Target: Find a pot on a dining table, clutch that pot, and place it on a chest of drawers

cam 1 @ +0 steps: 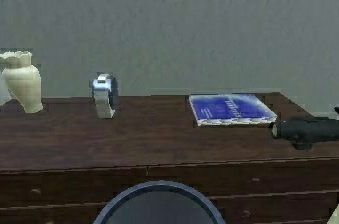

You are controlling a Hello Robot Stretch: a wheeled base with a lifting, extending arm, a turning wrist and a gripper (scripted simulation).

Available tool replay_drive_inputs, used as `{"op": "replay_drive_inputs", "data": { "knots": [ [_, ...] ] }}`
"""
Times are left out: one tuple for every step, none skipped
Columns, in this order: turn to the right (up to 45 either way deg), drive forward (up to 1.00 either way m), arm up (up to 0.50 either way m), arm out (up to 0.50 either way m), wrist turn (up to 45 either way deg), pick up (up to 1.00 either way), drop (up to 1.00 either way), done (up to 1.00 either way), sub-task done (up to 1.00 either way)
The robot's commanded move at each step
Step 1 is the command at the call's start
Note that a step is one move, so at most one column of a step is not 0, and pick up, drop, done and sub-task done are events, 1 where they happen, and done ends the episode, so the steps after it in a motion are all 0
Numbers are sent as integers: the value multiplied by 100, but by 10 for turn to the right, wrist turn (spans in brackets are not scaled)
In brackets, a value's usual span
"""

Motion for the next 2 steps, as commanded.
{"op": "replay_drive_inputs", "data": {
  "knots": [
    [-450, 0, 0, 0, 0, 0, 0, 0, 0],
    [-90, 0, 0, 0, 0, 0, 0, 0, 0]
  ]
}}
